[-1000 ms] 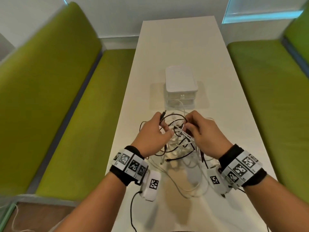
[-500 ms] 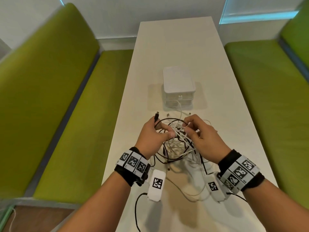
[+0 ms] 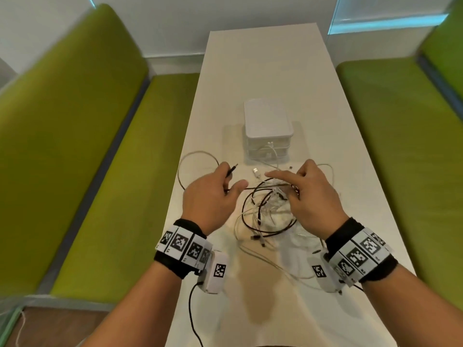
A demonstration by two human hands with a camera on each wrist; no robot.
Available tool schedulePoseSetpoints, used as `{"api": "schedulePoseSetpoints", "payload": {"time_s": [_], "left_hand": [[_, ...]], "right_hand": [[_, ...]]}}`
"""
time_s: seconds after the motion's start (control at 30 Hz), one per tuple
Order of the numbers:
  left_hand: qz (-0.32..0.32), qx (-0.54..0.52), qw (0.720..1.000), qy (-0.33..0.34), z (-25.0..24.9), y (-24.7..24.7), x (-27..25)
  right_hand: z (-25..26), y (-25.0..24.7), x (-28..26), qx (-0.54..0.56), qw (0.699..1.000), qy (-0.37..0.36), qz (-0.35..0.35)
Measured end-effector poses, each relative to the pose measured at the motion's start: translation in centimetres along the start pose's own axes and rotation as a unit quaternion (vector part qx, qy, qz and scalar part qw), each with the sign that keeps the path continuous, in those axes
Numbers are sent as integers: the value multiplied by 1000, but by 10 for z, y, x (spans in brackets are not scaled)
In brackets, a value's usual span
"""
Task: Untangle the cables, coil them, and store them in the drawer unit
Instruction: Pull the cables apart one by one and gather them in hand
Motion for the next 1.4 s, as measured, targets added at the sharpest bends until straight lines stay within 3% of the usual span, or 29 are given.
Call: {"api": "schedulePoseSetpoints", "payload": {"time_s": [0.1, 0.23, 0.37, 0.47, 0.53, 0.6, 0.67, 0.77, 0.83, 0.97, 1.03, 1.1, 1.2, 1.3, 1.4], "left_hand": [[-4, -6, 1000, 25, 3, -10, -1], [3, 78, 996, 32, 15, -6, -1], [119, 174, 977, -13, 21, 19, -3], [136, 142, 980, -3, 12, 33, -4], [111, 108, 987, 52, 5, 39, -3], [134, 16, 988, 69, -9, 44, -4], [162, -59, 984, 37, -20, 45, -3], [107, -138, 985, -5, -17, 35, 3], [88, -174, 981, -7, -12, 22, 6], [88, -282, 955, -20, -4, 2, 6], [104, -260, 960, -17, -3, 2, 7], [127, -181, 975, 1, -6, 7, 7], [150, -154, 976, 30, -14, 14, 5], [123, -160, 979, 28, -17, 16, 6], [113, -169, 979, 29, -19, 19, 7]], "right_hand": [[-9, 4, -1, -19, 999, 5, 33], [-7, 1, -3, 4, 997, 79, -5], [-3, -2, 7, -32, 987, 156, 0], [-1, 5, 12, -114, 990, 78, 36], [6, 15, 13, -134, 984, 33, 114], [15, 25, 13, -163, 972, 6, 167], [19, 28, 12, -151, 977, -22, 146], [15, 18, 5, -18, 997, -33, 63], [9, 11, -4, 15, 999, -16, 45], [-1, 13, -22, -136, 983, -26, 122], [-2, 20, -27, -198, 969, -46, 140], [-1, 22, -26, -190, 971, -43, 138], [4, 15, -19, -106, 989, -24, 98], [2, 3, -13, -13, 999, 19, 34], [6, 2, -15, -27, 996, -81, -30]]}}
Point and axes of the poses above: each hand's wrist, its own x-axis towards the middle knuckle, its own y-axis out of the palm, z = x × y, the point moved 1 cm from there along x, towards the middle knuckle, and after that the axes turned 8 degrees about y, right-handed, at the moved point
